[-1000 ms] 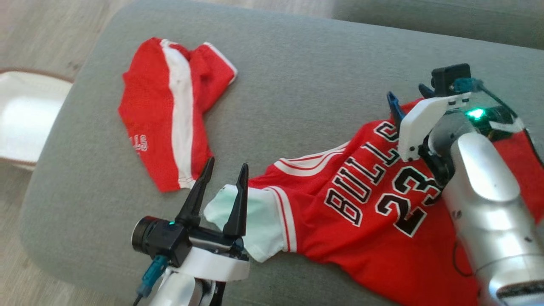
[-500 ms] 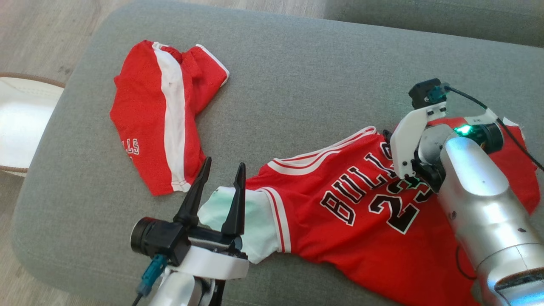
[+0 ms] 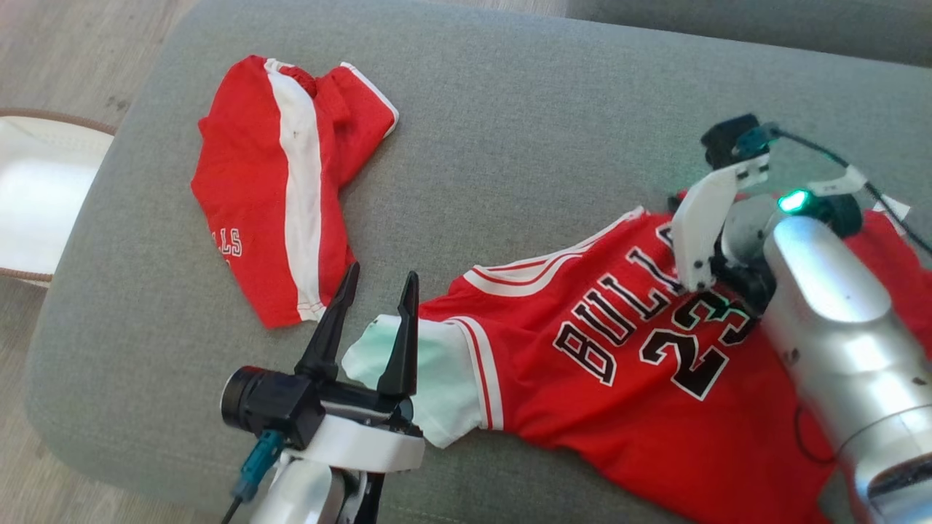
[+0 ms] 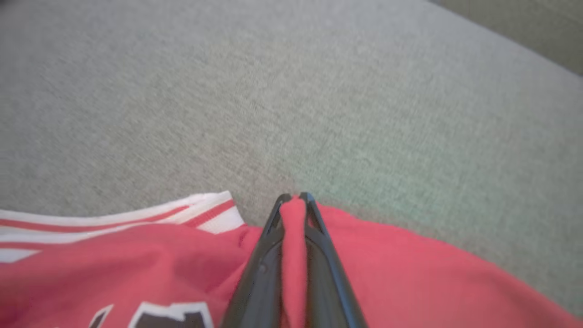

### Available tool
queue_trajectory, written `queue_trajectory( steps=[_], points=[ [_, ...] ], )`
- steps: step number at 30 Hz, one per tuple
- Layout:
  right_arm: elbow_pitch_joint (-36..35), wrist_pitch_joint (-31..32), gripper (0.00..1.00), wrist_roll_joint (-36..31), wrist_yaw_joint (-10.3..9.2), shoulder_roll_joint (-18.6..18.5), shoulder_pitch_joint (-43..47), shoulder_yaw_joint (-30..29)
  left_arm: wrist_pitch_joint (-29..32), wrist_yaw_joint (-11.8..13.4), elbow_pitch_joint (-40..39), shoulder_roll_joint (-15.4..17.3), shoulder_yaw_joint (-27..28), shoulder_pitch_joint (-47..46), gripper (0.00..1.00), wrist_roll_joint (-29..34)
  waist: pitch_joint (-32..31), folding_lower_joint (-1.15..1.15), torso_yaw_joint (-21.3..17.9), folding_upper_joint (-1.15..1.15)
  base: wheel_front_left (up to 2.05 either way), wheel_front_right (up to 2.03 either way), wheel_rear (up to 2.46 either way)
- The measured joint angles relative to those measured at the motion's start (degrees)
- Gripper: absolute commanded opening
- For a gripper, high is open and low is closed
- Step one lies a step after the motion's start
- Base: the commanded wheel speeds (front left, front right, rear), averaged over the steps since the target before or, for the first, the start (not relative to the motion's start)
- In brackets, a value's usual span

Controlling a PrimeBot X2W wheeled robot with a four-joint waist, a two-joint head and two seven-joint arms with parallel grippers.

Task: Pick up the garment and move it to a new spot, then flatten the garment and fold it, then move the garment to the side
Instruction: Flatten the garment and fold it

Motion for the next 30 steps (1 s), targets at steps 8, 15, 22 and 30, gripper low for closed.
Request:
queue_trajectory(
  steps=[8, 15, 22, 30],
  points=[
    [-4.13, -10.71, 0.00, 1.18, 0.01, -4.33, -8.88, 0.93, 0.00, 0.04, -0.81, -0.01, -0.03, -0.51, 1.00, -1.02, 1.93, 0.00, 0.59, 0.00, 0.00, 0.00, 0.00],
    [-1.59, -19.82, 0.00, -2.50, 0.01, -6.90, -16.78, 2.54, 0.00, 0.02, -0.83, -0.07, -0.24, -1.92, 1.00, -1.56, 3.67, 0.01, 1.90, 0.00, 0.00, 0.00, 0.00],
    [6.11, -28.91, 0.00, -8.34, 0.01, -7.79, -23.90, 4.88, 0.00, 0.05, -1.10, -0.15, -0.67, -3.47, 1.00, -2.52, 5.71, 0.01, 3.87, 0.00, 0.00, 0.00, 0.00],
    [13.96, -34.96, 1.00, -9.23, 0.01, -5.83, -25.60, 0.74, 0.00, 0.70, -0.88, -0.20, 0.00, -3.47, 1.00, -2.49, 4.80, 0.00, 2.59, 0.00, 0.00, 0.00, 0.00]
  ],
)
